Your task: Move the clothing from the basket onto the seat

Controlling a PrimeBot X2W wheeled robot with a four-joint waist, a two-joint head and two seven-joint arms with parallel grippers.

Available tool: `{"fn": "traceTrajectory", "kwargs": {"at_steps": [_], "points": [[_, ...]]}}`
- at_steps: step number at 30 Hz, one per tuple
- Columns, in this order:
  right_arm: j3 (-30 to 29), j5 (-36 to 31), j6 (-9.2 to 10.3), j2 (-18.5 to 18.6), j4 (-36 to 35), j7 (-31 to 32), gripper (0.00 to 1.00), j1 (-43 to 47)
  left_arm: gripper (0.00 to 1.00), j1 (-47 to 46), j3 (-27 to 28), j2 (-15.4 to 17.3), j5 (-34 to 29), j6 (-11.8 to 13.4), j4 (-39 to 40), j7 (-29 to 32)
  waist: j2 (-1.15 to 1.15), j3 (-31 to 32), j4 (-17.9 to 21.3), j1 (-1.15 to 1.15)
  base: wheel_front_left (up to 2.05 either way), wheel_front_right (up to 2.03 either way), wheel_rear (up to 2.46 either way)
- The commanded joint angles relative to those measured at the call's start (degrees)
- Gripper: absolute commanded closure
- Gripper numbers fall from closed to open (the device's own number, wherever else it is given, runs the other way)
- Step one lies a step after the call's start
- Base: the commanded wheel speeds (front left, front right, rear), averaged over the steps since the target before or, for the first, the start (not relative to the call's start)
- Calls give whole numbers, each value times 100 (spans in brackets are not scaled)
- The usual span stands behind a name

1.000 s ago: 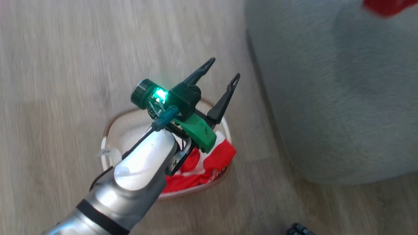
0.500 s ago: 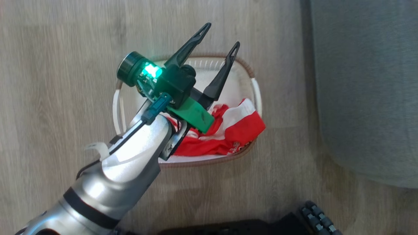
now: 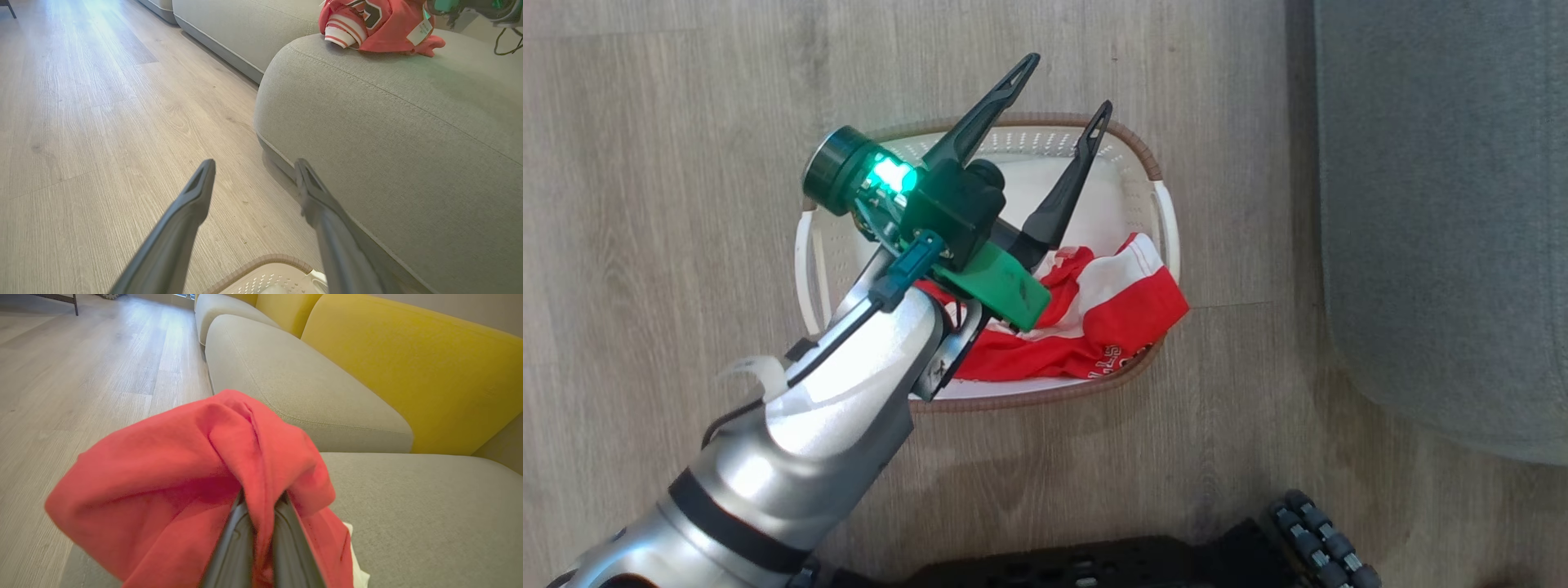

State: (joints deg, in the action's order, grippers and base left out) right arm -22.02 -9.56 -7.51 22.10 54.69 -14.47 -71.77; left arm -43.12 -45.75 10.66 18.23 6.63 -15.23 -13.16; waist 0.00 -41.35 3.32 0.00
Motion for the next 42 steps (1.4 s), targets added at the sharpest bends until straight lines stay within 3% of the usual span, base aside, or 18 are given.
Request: {"fn": "traceTrajectory", "kwargs": {"at_steps": [1,15,26,37,42], "points": [[43,17,2,-1,-183,-51,0,81,0,-26,129,133,-40,33,167,35,0,20,33,0,0,0,0],[851,891,2,-150,-999,-52,0,1037,0,127,360,192,223,108,17,-82,0,496,285,0,0,0,0],[1476,1335,2,97,-1721,-52,0,1970,0,699,828,228,542,257,19,-176,0,1533,208,0,0,0,0],[2248,1935,2,-333,-2240,-52,0,2974,0,1724,1721,134,652,330,183,-183,0,2572,-90,0,0,0,0],[2261,2083,2,-605,-2645,-52,0,3622,0,2154,2118,77,568,307,234,-183,0,2896,-261,0,0,0,0]]}}
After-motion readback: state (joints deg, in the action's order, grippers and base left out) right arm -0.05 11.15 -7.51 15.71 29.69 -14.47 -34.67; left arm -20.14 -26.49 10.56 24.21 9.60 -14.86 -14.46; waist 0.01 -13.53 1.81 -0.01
